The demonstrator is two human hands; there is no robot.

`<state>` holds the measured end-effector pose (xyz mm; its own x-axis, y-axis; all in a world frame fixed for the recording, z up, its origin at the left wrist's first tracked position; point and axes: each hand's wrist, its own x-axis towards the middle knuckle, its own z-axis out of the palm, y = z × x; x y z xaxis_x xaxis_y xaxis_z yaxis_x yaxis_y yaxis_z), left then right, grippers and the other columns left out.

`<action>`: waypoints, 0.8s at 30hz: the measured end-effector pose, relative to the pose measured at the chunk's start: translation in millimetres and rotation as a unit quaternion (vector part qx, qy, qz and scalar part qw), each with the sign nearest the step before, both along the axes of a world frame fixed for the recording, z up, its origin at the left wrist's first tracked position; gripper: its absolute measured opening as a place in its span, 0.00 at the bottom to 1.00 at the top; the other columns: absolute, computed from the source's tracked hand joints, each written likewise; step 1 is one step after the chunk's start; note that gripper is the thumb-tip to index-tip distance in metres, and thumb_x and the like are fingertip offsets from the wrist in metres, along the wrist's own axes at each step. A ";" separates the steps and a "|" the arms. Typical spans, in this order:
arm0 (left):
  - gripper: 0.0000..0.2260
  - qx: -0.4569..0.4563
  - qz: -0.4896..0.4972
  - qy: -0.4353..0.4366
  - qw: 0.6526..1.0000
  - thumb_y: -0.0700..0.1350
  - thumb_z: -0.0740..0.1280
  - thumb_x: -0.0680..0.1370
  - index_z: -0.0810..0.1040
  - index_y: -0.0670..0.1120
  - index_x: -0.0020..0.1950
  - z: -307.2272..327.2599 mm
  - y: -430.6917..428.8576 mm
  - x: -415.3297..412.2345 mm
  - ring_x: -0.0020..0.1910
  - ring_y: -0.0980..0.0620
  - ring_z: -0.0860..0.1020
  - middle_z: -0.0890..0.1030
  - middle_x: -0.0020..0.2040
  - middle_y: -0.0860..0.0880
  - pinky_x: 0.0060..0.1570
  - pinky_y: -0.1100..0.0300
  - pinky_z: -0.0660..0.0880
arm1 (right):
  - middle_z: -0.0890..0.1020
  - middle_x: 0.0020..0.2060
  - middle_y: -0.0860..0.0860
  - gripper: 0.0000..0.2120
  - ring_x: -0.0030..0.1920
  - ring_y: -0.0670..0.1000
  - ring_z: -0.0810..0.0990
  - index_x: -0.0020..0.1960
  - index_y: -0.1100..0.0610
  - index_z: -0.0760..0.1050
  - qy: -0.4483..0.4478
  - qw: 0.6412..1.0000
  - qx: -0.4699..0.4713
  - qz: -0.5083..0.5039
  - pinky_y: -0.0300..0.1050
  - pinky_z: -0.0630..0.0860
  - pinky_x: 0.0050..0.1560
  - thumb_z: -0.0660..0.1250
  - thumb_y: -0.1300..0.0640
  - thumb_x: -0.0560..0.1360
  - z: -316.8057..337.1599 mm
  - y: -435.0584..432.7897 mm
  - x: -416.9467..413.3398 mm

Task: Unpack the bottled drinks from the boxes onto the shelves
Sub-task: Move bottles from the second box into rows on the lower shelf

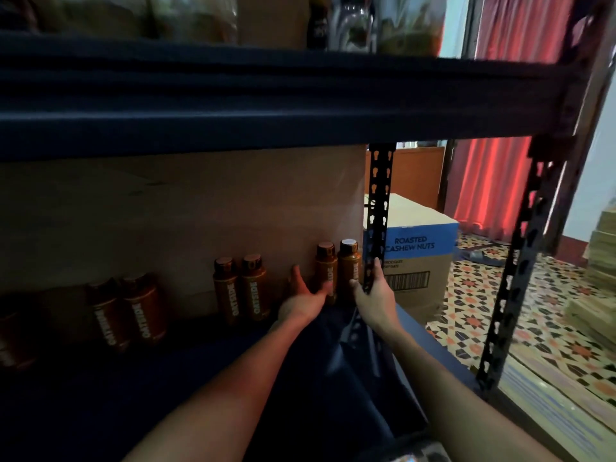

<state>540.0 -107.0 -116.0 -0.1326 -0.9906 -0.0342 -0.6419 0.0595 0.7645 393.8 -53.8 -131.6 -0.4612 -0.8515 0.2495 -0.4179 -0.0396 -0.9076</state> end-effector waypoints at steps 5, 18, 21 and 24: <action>0.30 -0.056 -0.001 -0.047 0.997 0.60 0.59 0.82 0.56 0.51 0.80 12.1 38.8 35.1 0.69 0.43 0.73 0.71 0.73 0.44 0.66 0.49 0.72 | 0.78 0.65 0.54 0.30 0.66 0.52 0.75 0.80 0.53 0.59 0.018 0.999 -0.029 0.009 0.41 0.67 0.62 0.66 0.59 0.81 13.6 35.9 35.5; 0.20 -0.109 -0.052 -0.045 0.992 0.56 0.60 0.83 0.68 0.51 0.74 3.9 143.2 148.2 0.66 0.47 0.74 0.73 0.71 0.46 0.64 0.47 0.74 | 0.63 0.79 0.54 0.32 0.79 0.52 0.59 0.82 0.56 0.55 0.038 0.995 -0.010 0.090 0.46 0.57 0.77 0.65 0.55 0.83 2.6 114.6 156.6; 0.21 -0.132 -0.013 -0.068 0.989 0.56 0.58 0.83 0.67 0.49 0.75 -14.0 172.1 172.8 0.66 0.47 0.74 0.73 0.71 0.46 0.64 0.49 0.73 | 0.62 0.80 0.53 0.29 0.79 0.51 0.59 0.82 0.54 0.56 0.032 0.993 -0.007 0.114 0.48 0.57 0.79 0.62 0.55 0.84 -10.1 131.9 192.4; 0.22 -0.153 0.022 -0.040 0.987 0.54 0.55 0.85 0.65 0.47 0.77 -39.4 205.9 196.1 0.75 0.48 0.65 0.67 0.76 0.45 0.73 0.52 0.64 | 0.62 0.79 0.50 0.27 0.79 0.46 0.58 0.81 0.56 0.57 0.018 0.989 -0.032 0.140 0.35 0.54 0.77 0.60 0.58 0.84 -29.4 157.5 228.6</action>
